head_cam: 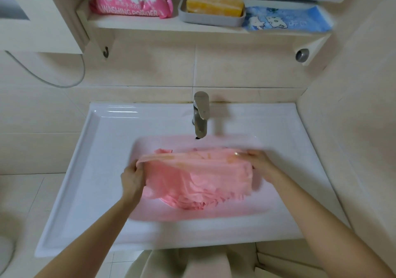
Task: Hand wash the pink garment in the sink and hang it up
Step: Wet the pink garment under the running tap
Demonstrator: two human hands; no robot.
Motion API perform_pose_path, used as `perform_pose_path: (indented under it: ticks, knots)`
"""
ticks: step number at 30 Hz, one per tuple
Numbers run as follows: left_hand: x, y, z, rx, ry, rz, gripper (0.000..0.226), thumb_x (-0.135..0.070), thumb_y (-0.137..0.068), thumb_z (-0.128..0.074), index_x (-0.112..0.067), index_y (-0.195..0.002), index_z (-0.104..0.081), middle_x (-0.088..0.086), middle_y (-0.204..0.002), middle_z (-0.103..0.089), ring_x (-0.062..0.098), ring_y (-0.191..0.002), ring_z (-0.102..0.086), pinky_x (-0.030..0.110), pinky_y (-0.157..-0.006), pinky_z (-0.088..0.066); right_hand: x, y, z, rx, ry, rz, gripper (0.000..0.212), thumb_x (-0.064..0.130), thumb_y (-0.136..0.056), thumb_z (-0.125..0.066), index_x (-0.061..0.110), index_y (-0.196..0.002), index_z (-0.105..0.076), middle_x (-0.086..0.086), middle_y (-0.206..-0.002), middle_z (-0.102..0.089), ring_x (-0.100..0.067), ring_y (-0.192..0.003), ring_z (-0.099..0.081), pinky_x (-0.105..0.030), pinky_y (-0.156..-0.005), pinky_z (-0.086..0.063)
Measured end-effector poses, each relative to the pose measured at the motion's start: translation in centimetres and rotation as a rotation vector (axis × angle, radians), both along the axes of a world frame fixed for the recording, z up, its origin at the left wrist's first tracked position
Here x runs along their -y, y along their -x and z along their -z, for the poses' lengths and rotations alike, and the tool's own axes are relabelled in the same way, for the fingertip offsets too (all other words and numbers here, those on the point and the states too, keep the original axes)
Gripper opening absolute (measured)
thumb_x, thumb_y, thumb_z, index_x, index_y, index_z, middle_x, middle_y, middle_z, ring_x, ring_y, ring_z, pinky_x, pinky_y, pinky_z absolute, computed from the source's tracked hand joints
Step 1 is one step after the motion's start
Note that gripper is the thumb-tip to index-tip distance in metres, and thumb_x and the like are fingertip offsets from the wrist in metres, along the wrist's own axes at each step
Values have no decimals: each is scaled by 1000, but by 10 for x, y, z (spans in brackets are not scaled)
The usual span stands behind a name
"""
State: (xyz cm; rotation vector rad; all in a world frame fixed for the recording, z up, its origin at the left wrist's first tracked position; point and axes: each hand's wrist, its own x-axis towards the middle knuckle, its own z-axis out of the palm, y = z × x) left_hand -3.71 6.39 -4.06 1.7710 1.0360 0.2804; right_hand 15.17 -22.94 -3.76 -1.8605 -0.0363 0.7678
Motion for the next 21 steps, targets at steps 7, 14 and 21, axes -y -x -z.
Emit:
perform_pose_path:
  ticks: [7, 14, 21]
  knots:
    - [37, -44, -34, 151, 268, 605, 80, -16, -81, -69, -27, -144, -20, 1, -102, -58, 7, -78, -61, 18, -75, -51, -65, 18, -88, 48, -176, -402, 18, 20, -94, -58, 2, -94, -60, 5, -75, -53, -3, -69, -49, -16, -63, -38]
    - [-10, -3, -28, 76, -104, 512, 55, -32, -68, -57, -53, -120, -56, -26, -109, -67, -11, -95, -60, 15, -76, -46, -54, 1, -55, 154, 25, -134, 11, 12, -86, -67, 19, -78, -66, 3, -59, -61, -6, -50, -53, -22, -57, -44]
    - [-59, 80, 7, -322, -169, 154, 72, -48, -57, -62, -13, -119, -63, 16, -108, -69, 36, -101, -62, 35, -75, -42, -5, -2, 40, 105, 496, -193, 18, 15, -85, -63, 27, -98, -65, -7, -102, -67, -27, -88, -65, -30, -74, -51]
